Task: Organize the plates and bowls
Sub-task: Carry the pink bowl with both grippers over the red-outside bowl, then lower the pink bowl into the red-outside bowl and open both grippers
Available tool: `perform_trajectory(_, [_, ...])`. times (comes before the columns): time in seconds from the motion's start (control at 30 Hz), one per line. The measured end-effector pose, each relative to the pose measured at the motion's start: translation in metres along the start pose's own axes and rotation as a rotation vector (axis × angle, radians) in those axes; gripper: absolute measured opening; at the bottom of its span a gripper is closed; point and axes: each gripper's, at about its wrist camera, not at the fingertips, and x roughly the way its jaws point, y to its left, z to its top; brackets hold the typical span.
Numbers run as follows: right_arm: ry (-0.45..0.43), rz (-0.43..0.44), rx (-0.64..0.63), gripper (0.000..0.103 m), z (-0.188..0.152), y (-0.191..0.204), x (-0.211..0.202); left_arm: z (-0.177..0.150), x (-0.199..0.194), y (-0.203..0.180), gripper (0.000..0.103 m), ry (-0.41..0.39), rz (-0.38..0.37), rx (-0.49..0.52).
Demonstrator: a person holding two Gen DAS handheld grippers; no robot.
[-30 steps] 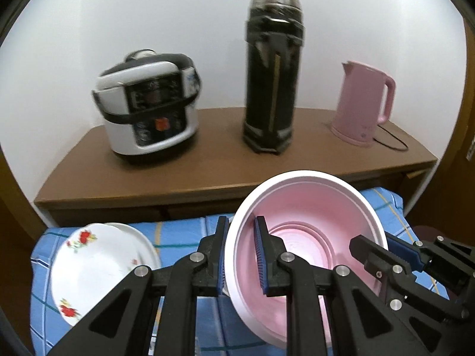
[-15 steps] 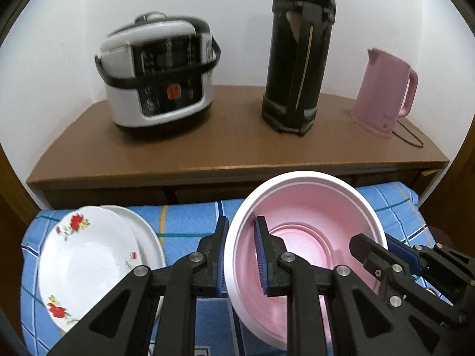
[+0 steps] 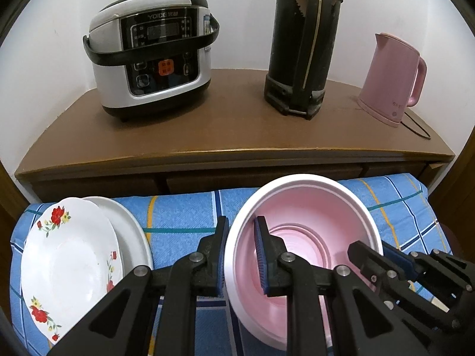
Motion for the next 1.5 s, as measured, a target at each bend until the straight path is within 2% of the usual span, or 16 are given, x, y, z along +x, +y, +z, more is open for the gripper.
perform_trajectory(0.43, [0.006, -0.003, 0.010, 0.012, -0.001, -0.002, 0.003, 0.001, -0.001, -0.002, 0.020, -0.018, 0.012, 0.011])
perform_trajectory(0.57, [-0.002, -0.007, 0.003, 0.013, -0.001, -0.001, 0.005, -0.002, 0.010, 0.003, 0.020, 0.012, 0.031, -0.012])
perform_trajectory(0.63, [-0.009, 0.004, 0.008, 0.016, -0.001, -0.001, 0.004, -0.002, 0.013, 0.006, 0.020, 0.023, 0.020, -0.029])
perform_trajectory(0.7, [-0.023, 0.014, 0.015, 0.026, -0.001, -0.002, 0.001, -0.002, 0.013, 0.006, 0.020, 0.019, 0.019, -0.025])
perform_trajectory(0.77, [-0.038, 0.007, 0.018, 0.029, 0.000, -0.001, -0.002, -0.001, 0.012, 0.006, 0.020, 0.013, 0.014, -0.022])
perform_trajectory(0.83, [-0.049, -0.010, 0.018, 0.037, 0.000, 0.000, -0.006, 0.000, 0.011, 0.008, 0.020, 0.011, 0.007, -0.031])
perform_trajectory(0.9, [-0.069, -0.033, 0.021, 0.051, 0.000, -0.002, -0.010, 0.001, 0.009, 0.012, 0.027, 0.008, 0.006, -0.044])
perform_trajectory(0.93, [-0.077, -0.036, 0.026, 0.053, 0.000, -0.004, -0.013, 0.001, 0.008, 0.013, 0.030, 0.002, 0.015, -0.047])
perform_trajectory(0.97, [-0.080, -0.033, 0.030, 0.056, -0.001, -0.005, -0.015, 0.001, 0.006, 0.014, 0.038, -0.007, 0.026, -0.047])
perform_trajectory(1.07, [-0.086, -0.042, 0.029, 0.057, -0.003, -0.006, -0.019, 0.001, -0.002, 0.017, 0.055, -0.036, 0.069, -0.043])
perform_trajectory(1.5, [-0.111, -0.048, 0.055, 0.057, -0.009, -0.012, -0.040, -0.001, -0.023, 0.015, 0.059, -0.080, 0.103, -0.019])
